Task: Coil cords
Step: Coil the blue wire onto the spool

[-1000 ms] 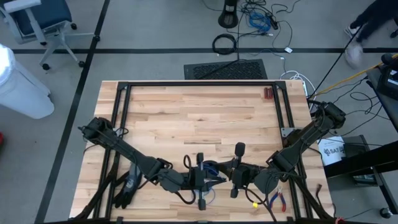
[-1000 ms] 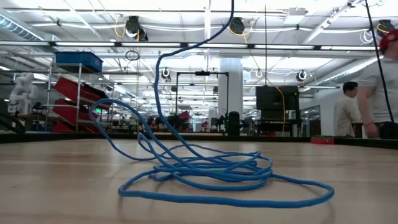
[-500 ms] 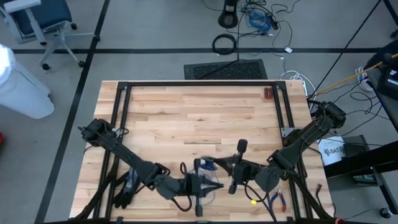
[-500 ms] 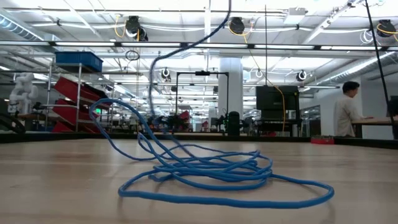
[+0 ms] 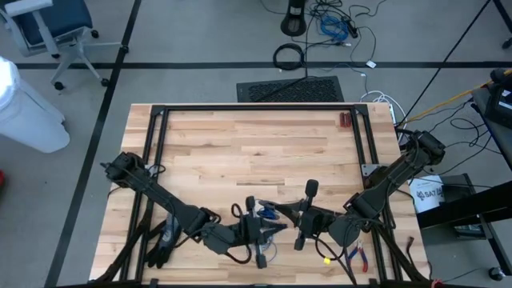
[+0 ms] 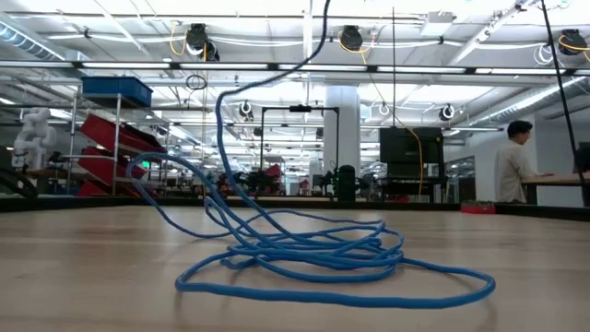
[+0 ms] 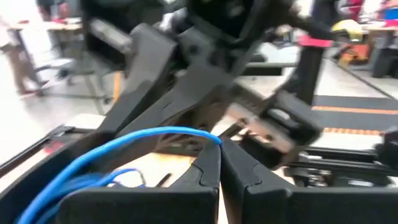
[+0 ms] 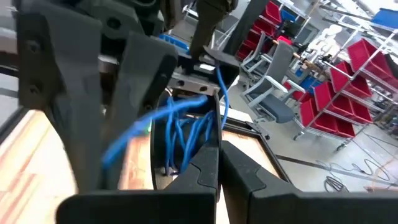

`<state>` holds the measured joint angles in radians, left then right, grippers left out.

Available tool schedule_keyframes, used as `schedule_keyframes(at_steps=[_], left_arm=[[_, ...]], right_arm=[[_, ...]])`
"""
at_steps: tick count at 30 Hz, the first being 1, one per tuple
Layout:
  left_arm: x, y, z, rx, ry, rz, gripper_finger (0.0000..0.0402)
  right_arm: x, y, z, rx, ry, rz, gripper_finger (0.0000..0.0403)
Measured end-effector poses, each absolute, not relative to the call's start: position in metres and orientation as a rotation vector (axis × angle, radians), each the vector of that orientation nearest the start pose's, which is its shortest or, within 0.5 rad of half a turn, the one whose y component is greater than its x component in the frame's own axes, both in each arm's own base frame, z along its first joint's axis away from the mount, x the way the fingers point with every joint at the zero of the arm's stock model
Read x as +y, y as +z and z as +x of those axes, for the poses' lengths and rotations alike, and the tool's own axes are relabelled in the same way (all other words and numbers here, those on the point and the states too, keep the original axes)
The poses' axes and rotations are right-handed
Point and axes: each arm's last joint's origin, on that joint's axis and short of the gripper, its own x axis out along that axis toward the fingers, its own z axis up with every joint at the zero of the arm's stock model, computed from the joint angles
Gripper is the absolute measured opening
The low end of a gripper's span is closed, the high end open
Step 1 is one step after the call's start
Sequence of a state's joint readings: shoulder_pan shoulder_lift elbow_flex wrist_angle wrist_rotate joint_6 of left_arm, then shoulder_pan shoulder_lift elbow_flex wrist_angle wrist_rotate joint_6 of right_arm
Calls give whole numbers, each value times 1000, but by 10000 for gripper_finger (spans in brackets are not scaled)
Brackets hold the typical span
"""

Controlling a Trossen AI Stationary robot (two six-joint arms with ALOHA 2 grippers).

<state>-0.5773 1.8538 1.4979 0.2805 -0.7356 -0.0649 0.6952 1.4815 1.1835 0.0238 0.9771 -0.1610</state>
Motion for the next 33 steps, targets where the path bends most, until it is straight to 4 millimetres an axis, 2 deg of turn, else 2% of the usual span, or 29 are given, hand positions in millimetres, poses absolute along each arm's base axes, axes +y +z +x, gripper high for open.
schedule_keyframes(at_steps=[10,17,20,33], left_arm=[[-214,317,375,91,224,-40,8],[-217,317,374,90,214,-39,80],[-218,317,373,87,210,-42,99],[-229,330,369,-9,100,-59,105]], right_arm=[[193,330,268,198,-263,-341,0],[193,330,269,193,-261,-331,0],[193,331,269,187,-264,-325,0],[194,336,269,150,-256,-292,0]])
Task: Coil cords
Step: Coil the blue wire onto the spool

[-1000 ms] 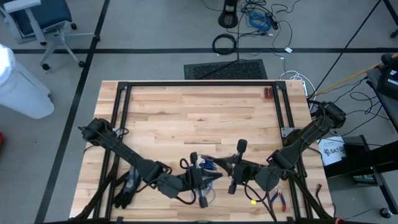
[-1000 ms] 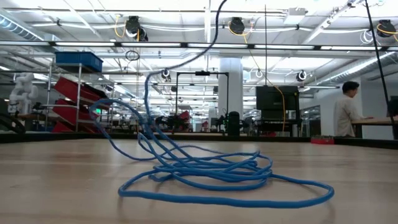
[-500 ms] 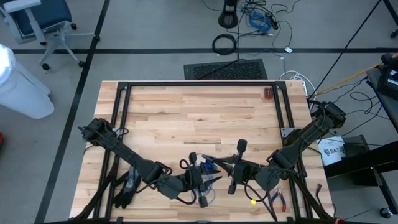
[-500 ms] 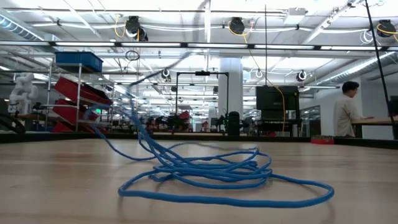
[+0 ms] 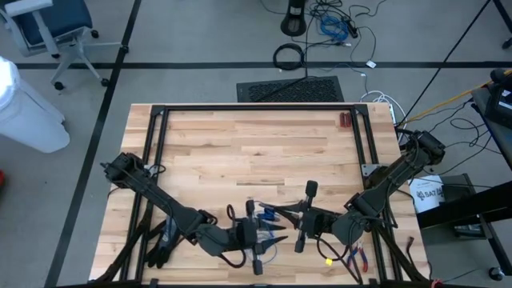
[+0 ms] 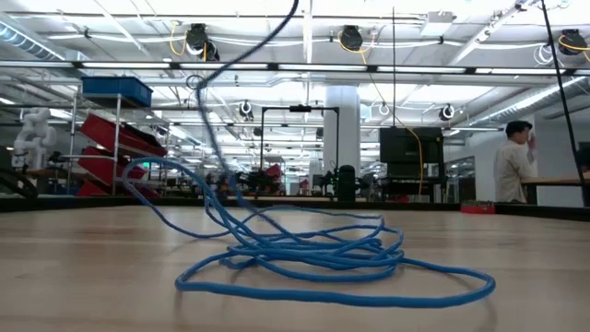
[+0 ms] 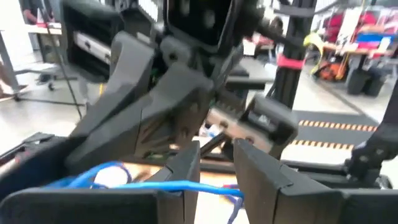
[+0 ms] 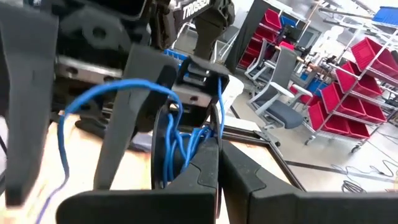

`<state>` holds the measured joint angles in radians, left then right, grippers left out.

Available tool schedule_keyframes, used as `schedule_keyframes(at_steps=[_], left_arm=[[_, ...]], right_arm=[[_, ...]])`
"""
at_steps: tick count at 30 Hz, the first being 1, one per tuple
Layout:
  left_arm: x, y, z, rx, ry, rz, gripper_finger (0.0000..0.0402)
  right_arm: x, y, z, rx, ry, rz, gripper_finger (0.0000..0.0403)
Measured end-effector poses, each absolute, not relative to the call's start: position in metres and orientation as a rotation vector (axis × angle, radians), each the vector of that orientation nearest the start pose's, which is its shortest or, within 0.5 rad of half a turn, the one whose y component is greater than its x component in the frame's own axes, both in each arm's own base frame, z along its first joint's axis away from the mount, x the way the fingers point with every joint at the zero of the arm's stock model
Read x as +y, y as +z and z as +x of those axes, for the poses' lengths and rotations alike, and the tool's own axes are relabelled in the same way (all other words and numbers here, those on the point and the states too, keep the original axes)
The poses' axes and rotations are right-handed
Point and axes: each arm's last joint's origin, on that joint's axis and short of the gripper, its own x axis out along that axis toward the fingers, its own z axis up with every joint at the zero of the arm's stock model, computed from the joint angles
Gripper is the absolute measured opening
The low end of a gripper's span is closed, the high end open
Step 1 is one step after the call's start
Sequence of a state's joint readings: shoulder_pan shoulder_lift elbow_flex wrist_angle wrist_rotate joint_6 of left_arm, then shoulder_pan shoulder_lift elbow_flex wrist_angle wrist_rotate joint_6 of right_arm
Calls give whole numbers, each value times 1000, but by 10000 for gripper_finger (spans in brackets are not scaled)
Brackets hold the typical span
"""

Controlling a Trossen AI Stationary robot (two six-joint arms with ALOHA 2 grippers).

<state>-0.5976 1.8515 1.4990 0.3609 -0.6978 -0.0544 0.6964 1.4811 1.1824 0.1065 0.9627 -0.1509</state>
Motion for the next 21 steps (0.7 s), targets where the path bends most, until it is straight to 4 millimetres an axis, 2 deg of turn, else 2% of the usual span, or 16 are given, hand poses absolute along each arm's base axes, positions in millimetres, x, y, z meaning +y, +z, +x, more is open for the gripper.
schedule_keyframes(at_steps=[6,21], left_arm=[[-226,339,370,-89,104,-61,105],[-226,339,371,-90,54,-29,105]], right_arm=[[193,336,269,150,-298,-287,0],[193,336,267,147,-345,-279,0]])
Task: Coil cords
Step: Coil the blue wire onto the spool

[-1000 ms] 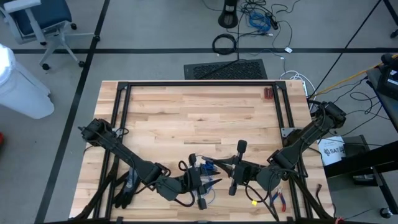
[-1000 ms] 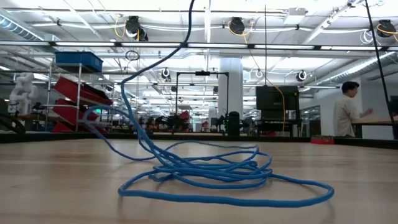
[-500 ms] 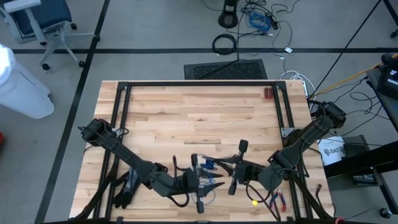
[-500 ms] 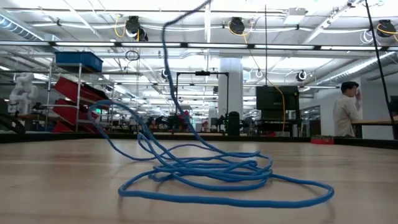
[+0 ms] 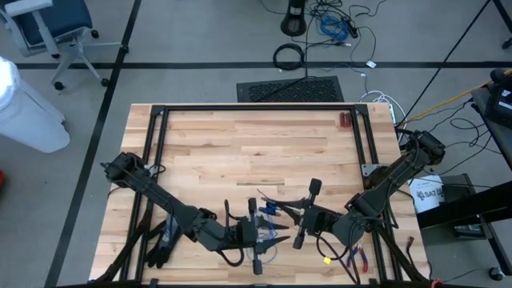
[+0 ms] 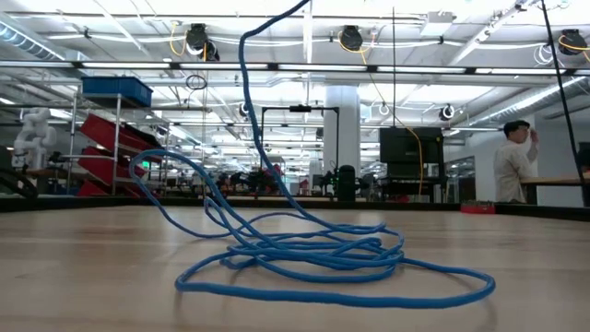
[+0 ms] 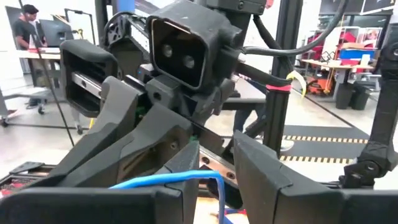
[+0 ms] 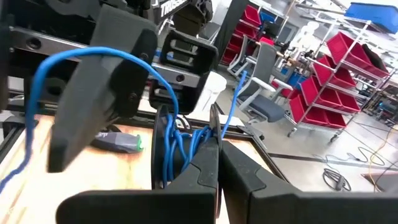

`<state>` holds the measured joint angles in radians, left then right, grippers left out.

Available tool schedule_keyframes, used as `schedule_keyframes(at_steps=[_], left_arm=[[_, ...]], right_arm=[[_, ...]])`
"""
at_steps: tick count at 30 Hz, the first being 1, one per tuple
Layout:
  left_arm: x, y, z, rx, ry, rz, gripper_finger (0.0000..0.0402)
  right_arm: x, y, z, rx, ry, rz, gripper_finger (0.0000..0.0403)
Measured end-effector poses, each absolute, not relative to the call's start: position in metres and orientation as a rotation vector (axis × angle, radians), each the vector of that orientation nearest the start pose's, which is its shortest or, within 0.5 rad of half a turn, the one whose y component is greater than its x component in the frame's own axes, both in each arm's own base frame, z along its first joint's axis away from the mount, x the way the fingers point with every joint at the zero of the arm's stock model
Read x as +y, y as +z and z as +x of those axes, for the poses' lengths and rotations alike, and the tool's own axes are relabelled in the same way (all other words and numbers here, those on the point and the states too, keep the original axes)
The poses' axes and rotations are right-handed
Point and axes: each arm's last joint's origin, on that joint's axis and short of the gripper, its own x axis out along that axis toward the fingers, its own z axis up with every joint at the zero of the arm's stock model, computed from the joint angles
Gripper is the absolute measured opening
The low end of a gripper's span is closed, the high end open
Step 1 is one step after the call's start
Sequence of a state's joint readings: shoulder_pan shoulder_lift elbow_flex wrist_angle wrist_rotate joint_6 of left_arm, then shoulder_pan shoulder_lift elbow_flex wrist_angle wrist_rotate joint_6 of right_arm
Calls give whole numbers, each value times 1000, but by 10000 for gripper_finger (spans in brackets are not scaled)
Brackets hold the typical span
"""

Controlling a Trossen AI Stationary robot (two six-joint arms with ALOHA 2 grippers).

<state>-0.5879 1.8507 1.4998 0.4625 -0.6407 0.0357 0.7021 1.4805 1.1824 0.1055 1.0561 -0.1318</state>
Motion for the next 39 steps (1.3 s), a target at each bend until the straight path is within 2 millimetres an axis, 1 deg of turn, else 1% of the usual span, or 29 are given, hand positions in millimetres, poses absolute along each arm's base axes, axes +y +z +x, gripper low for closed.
schedule_keyframes(at_steps=[3,6,12,17,19,22,25,28,33,39], left_arm=[[-231,339,368,-90,40,-21,105],[-239,340,363,-92,-9,32,105],[-255,340,352,-95,-53,96,105],[-262,342,347,-119,-71,92,105],[-259,348,347,-175,-58,73,105],[-248,357,353,-254,-24,-4,105],[-236,358,361,-266,-9,-48,105],[-229,357,367,-263,-31,-85,105],[-228,350,373,-243,-118,-70,105],[-229,353,373,-284,-180,-60,105]], right_arm=[[192,338,266,144,-364,-278,0],[192,340,263,139,-357,-273,0],[195,346,255,124,-337,-261,0],[197,350,249,113,-322,-250,0],[197,351,249,111,-321,-248,0],[196,351,249,110,-323,-236,0],[196,351,249,109,-323,-231,0],[196,351,249,109,-322,-230,0],[196,351,249,109,-322,-232,0],[196,350,249,108,-320,-222,0]])
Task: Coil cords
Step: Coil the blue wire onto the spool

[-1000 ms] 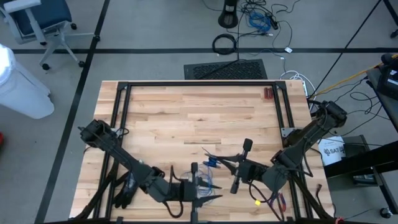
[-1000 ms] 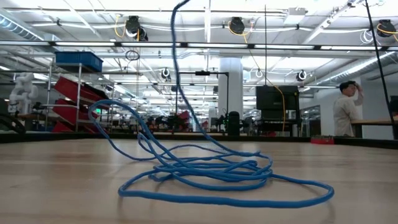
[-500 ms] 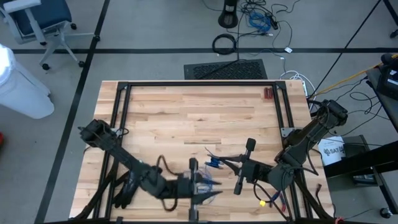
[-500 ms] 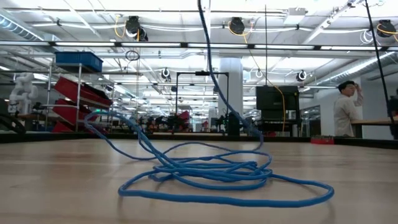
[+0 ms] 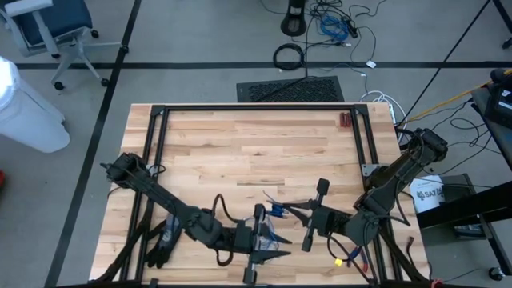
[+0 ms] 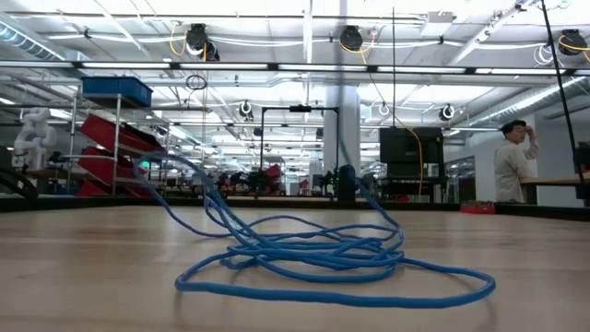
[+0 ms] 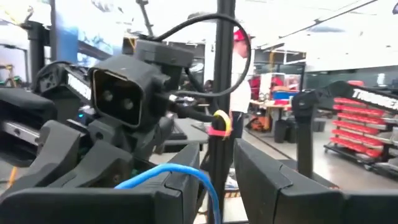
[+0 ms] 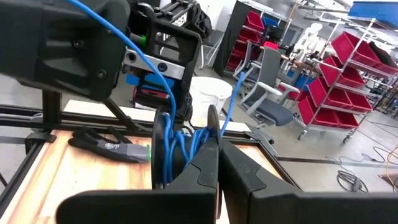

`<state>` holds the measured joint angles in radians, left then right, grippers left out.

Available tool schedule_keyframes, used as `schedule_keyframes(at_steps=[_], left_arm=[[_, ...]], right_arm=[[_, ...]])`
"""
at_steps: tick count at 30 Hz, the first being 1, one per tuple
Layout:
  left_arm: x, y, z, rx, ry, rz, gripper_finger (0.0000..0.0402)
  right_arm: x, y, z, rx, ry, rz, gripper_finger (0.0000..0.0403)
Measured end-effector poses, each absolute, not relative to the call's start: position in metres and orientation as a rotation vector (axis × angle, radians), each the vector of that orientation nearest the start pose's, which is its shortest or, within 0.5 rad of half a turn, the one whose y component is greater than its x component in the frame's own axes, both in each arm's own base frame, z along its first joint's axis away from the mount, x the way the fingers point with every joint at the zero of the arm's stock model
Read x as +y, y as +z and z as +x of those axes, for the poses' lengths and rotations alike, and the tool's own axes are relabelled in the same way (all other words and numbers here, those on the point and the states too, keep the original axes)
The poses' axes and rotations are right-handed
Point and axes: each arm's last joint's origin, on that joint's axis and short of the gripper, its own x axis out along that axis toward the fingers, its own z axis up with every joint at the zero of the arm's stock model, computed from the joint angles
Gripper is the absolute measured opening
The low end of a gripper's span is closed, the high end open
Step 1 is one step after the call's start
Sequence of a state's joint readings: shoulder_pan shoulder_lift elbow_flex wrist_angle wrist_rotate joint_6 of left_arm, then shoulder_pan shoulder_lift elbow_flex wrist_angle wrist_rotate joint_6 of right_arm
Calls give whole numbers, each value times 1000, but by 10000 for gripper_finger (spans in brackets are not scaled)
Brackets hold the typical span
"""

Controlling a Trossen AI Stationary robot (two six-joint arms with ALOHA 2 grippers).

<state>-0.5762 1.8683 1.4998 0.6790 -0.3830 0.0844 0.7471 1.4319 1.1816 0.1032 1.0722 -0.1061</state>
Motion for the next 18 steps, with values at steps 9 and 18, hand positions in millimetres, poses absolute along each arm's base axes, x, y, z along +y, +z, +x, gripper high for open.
schedule_keyframes(at_steps=[9,18], left_arm=[[-233,342,373,-186,-192,0,105],[-235,334,375,-102,-228,-24,187]], right_arm=[[197,350,249,111,-317,-222,0],[197,350,249,102,-316,-180,0]])
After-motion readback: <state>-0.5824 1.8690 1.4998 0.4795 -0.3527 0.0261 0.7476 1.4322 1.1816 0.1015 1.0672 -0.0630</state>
